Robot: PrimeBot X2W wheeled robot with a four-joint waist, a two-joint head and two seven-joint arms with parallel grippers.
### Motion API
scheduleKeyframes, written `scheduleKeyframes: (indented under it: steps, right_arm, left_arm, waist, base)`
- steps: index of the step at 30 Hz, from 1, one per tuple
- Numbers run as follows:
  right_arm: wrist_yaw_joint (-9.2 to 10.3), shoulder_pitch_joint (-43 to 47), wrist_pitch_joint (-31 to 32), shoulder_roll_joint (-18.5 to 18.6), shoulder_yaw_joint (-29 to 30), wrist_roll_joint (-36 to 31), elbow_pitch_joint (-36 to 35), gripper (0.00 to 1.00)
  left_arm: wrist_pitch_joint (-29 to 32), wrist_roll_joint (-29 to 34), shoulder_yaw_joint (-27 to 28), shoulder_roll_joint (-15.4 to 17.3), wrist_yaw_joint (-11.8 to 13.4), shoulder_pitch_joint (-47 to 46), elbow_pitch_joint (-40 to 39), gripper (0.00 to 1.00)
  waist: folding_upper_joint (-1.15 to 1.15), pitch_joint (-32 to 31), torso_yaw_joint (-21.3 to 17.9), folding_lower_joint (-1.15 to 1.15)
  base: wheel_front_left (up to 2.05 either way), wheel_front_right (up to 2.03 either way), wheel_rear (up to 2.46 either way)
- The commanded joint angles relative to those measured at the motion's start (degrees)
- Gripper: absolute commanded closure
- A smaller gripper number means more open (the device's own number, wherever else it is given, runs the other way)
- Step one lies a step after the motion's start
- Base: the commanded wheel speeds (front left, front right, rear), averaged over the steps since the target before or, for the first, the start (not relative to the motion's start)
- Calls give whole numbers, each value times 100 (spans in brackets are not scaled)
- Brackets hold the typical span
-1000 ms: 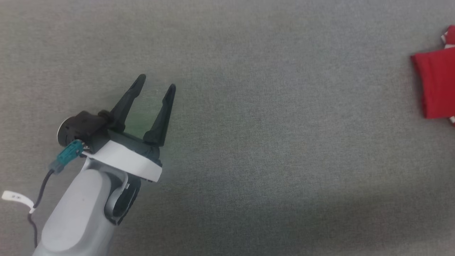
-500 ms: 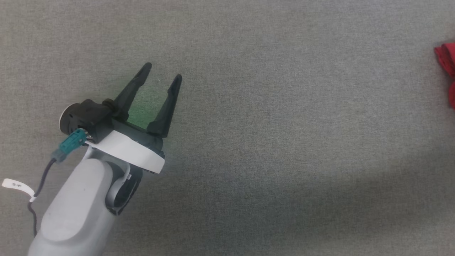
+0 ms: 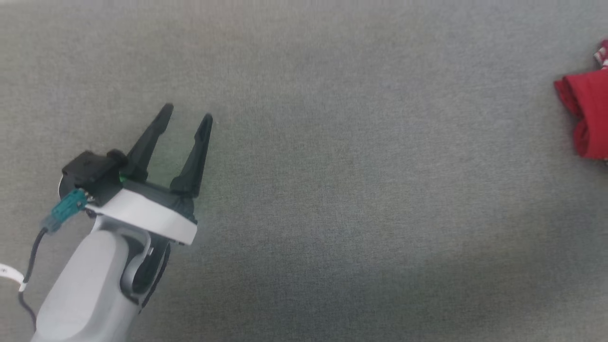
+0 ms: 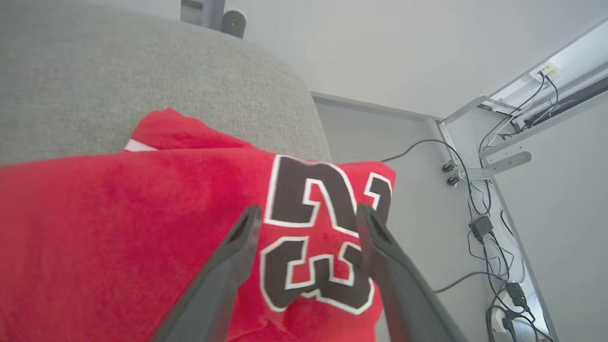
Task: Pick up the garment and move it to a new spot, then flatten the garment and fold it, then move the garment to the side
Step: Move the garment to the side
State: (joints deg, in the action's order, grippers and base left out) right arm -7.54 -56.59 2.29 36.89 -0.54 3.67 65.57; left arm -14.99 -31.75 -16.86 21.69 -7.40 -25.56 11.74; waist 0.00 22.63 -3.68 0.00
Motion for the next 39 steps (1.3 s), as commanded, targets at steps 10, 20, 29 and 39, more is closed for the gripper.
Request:
scheduleKeyframes:
  steps: [10, 20, 29, 39]
  right_arm:
    - [11, 342, -791, -401, -285, 217, 14, 0]
    - [11, 1162, -1563, -1168, -386, 347, -165, 0]
    - [11, 2150, -1745, -1672, -339, 392, -862, 0]
    - [11, 3514, -1748, -2204, -72, 384, -2542, 0]
  left_arm:
    - [-23, -5, 508, 30, -9, 823, 132, 0]
    - [-24, 224, 1128, 34, -9, 1876, 148, 0]
    - [-23, 464, 1541, -24, -9, 2572, -72, 0]
    - [-24, 616, 1839, -176, -9, 3168, -232, 0]
  waist:
    - [0, -909, 69, 0]
    - [0, -1900, 165, 0]
    - [0, -2337, 242, 0]
    - [0, -2538, 276, 0]
  base:
    - [0, 0, 0]
    - [0, 0, 0]
    - [0, 0, 0]
    - [0, 0, 0]
